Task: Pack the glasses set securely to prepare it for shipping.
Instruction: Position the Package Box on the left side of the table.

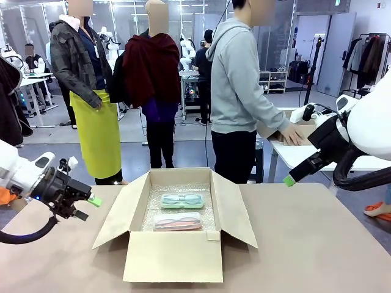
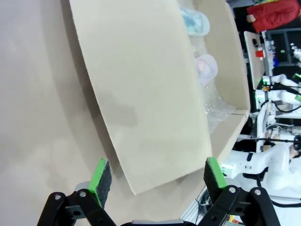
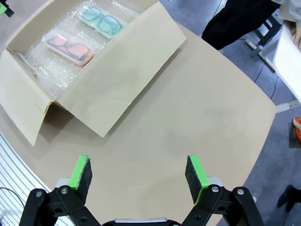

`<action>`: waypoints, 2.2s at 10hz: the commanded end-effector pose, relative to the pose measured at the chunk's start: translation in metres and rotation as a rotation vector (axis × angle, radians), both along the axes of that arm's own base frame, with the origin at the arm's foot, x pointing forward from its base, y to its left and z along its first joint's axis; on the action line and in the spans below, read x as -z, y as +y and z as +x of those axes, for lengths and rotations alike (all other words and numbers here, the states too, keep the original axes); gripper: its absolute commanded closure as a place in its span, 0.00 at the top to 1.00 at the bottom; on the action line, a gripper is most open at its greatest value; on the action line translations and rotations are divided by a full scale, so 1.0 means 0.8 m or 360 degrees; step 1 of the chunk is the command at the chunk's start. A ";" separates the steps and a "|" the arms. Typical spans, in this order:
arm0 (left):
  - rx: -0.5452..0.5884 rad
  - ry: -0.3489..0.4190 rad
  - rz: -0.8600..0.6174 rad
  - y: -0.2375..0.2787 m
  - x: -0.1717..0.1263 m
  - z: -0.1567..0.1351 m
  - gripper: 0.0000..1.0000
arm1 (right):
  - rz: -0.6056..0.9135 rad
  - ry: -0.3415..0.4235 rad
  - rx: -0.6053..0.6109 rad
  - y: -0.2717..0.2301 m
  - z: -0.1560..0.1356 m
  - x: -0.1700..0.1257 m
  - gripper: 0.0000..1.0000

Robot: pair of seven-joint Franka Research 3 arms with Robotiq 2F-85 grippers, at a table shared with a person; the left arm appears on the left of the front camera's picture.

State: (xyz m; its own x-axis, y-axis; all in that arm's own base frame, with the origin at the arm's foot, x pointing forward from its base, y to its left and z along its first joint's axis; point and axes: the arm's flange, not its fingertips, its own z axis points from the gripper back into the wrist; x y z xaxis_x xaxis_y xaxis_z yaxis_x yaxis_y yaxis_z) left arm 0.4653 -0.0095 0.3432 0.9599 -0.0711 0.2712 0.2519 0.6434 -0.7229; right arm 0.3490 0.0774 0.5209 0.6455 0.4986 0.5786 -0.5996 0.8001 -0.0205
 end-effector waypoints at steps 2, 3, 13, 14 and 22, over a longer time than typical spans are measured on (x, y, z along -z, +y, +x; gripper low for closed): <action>0.0012 0.0024 -0.0121 -0.001 0.031 0.034 1.00 | -0.0007 -0.0009 0.0002 0.001 -0.001 -0.002 1.00; -0.0002 0.0036 -0.0130 -0.002 0.042 0.044 1.00 | -0.0007 -0.0009 0.0002 0.001 -0.001 -0.002 1.00; -0.0007 0.0212 -0.0620 0.009 0.099 0.053 0.81 | -0.0007 -0.0009 0.0002 0.001 -0.001 -0.002 1.00; 0.0000 0.0214 -0.0677 0.015 0.098 0.051 0.68 | -0.0007 -0.0009 0.0002 0.001 -0.001 -0.002 1.00; 0.0035 0.0130 -0.0879 0.039 0.080 0.042 0.00 | -0.0007 -0.0009 0.0002 0.001 -0.001 -0.002 1.00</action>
State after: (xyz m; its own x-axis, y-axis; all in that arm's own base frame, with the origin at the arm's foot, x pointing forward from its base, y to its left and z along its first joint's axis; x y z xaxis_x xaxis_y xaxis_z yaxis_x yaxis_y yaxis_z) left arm 0.4981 0.0212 0.2778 0.9859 0.0271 0.1654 0.1570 0.1963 -0.9679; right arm 0.3490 0.0774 0.5210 0.6453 0.4987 0.5787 -0.5997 0.8000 -0.0207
